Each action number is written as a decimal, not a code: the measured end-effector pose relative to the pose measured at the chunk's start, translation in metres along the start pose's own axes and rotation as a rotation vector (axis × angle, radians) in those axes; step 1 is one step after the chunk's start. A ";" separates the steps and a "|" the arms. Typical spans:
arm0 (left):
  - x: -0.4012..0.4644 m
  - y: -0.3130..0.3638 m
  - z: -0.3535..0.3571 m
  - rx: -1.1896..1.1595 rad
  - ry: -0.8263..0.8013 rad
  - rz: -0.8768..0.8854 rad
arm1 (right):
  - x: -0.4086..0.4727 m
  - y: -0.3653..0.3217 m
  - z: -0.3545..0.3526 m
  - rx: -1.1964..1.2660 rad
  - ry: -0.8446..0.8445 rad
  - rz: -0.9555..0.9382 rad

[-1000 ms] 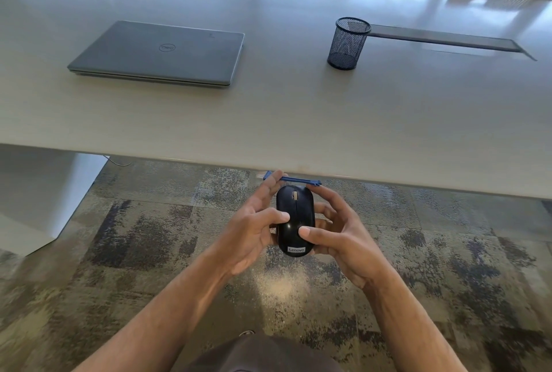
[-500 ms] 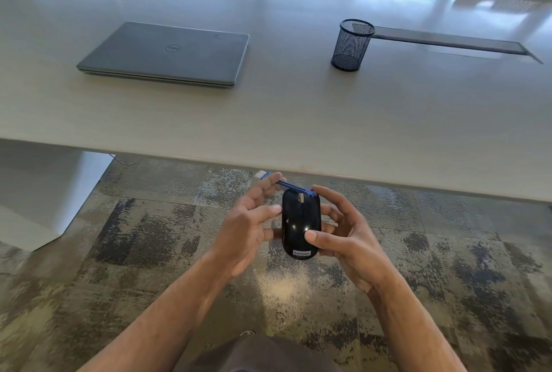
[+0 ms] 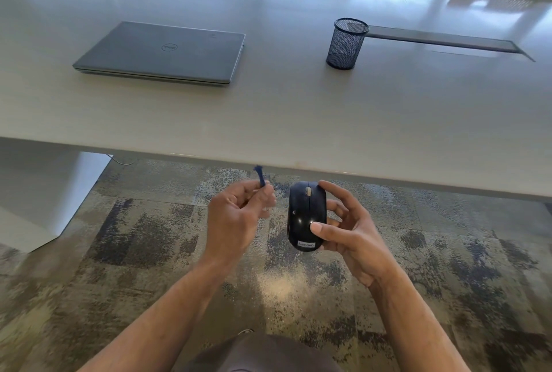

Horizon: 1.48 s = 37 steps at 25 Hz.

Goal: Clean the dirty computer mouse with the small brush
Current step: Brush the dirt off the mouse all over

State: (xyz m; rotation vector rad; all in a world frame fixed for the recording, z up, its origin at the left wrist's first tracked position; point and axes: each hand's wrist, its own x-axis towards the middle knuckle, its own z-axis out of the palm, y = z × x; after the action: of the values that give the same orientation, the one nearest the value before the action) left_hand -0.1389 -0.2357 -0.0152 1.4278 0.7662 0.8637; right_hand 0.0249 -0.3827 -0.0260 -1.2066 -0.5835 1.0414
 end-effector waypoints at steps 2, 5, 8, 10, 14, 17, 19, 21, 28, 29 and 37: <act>0.000 0.002 -0.002 0.012 -0.012 0.022 | 0.000 0.000 -0.001 0.041 -0.001 0.004; 0.001 0.007 -0.005 -0.037 -0.053 0.056 | 0.001 0.001 -0.003 0.119 -0.001 0.020; -0.001 0.008 -0.009 -0.126 -0.086 0.060 | 0.002 0.002 -0.006 0.153 -0.001 0.030; -0.005 0.009 -0.013 -0.192 -0.110 0.095 | 0.002 0.001 -0.007 0.180 -0.013 0.034; -0.014 0.006 -0.016 -0.282 -0.234 0.210 | 0.002 0.001 -0.006 0.202 -0.044 0.034; -0.015 0.001 -0.014 -0.261 -0.280 0.239 | 0.002 0.000 -0.004 0.213 -0.065 0.039; -0.013 0.001 -0.010 -0.251 -0.252 0.240 | 0.001 -0.001 -0.003 0.225 -0.085 0.040; -0.009 0.002 -0.006 -0.261 -0.192 0.216 | 0.000 0.000 -0.002 0.237 -0.096 0.044; 0.009 0.000 0.006 -0.134 -0.033 0.202 | -0.004 0.003 0.002 0.186 -0.074 0.067; 0.010 0.000 0.007 -0.113 -0.011 0.192 | -0.005 0.003 0.002 0.180 -0.072 0.072; 0.005 0.020 -0.009 -0.137 -0.248 0.270 | -0.006 -0.001 0.000 0.156 -0.070 0.086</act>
State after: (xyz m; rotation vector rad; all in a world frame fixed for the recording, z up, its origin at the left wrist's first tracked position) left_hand -0.1451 -0.2279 0.0053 1.5016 0.3259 0.9042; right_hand 0.0227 -0.3876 -0.0237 -1.0698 -0.4977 1.1839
